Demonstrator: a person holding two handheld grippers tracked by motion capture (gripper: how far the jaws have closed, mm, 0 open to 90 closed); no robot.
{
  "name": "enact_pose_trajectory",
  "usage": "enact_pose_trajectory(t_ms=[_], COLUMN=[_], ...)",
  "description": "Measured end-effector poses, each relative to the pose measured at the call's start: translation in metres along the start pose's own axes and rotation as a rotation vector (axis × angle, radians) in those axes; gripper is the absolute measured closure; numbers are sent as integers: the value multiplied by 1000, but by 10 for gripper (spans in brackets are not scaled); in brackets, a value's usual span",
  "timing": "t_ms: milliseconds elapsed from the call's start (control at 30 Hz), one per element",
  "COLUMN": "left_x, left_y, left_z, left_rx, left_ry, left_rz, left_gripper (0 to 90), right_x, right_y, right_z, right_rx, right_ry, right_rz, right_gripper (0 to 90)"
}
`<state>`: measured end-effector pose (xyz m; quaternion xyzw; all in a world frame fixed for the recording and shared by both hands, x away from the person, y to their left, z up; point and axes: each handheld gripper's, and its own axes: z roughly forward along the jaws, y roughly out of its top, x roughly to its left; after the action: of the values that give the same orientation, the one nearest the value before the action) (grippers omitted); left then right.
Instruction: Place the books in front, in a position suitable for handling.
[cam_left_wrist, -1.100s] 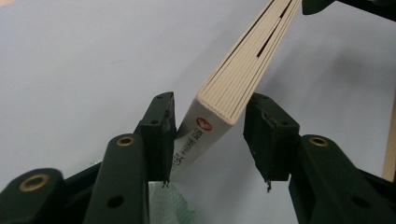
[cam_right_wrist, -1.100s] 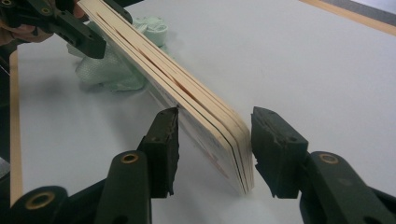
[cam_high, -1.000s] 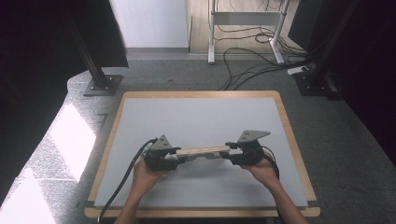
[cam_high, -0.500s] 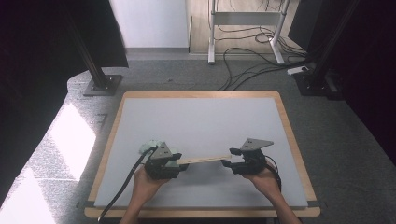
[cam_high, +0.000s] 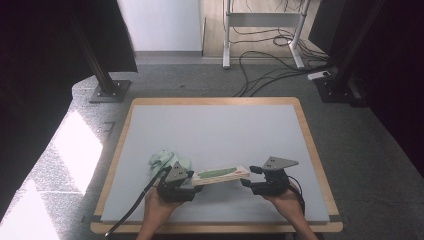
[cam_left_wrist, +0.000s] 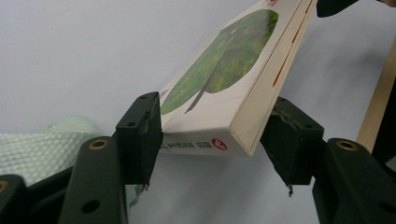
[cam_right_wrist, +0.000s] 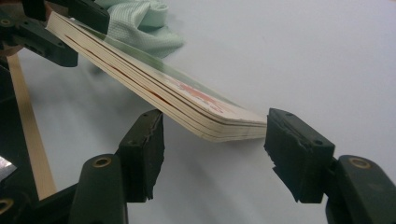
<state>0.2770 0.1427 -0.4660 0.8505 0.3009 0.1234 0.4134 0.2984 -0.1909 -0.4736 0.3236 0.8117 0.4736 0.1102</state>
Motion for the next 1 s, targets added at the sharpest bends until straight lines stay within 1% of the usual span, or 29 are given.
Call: enact_pose_trajectory(t_ms=[33,67,133,200,233,300,367,467,600,633,800,900,1000], left_x=[-1,-1,-2,-2,-3,-4,-6,-9,-11,-13,-19,-22,-23], left_y=[-1,-3,-7,-9,-13,-17,-19,-23,-27,-29,-33,-37,-41], left_z=[0,-1,-2,-2,-3,-3,-3,-2,-2,-1,1,3,4], left_rx=[2,11,8,5,5,7,9,8,3,5,14,22,28], left_ry=[3,-3,-15,-19,-25,-29,-26,-20,-20,-14,5,8,3], left_rz=[-6,-21,-44,-51,-63,-70,-73,-67,-63,-57,-39,-45,-60], left_gripper=[391,394,401,410,413,417,419,418,415,413,406,401,402], right_x=[0,1,2,3,4,6,9,12,14,14,14,15,16], right_y=[-2,-3,-6,-9,-11,-13,-15,-19,-23,-26,-34,-38,-42], right_z=[0,0,0,0,1,1,1,0,-1,-1,0,0,0], right_rx=[3,2,6,4,6,11,14,17,14,16,16,22,33], right_ry=[2,1,6,7,7,2,-4,-18,-21,-16,-12,-11,-12], right_rz=[-1,-1,2,5,2,-4,-10,-17,-5,7,24,35,35], right_gripper=[369,369,370,371,372,372,373,373,373,372,371,371,371])
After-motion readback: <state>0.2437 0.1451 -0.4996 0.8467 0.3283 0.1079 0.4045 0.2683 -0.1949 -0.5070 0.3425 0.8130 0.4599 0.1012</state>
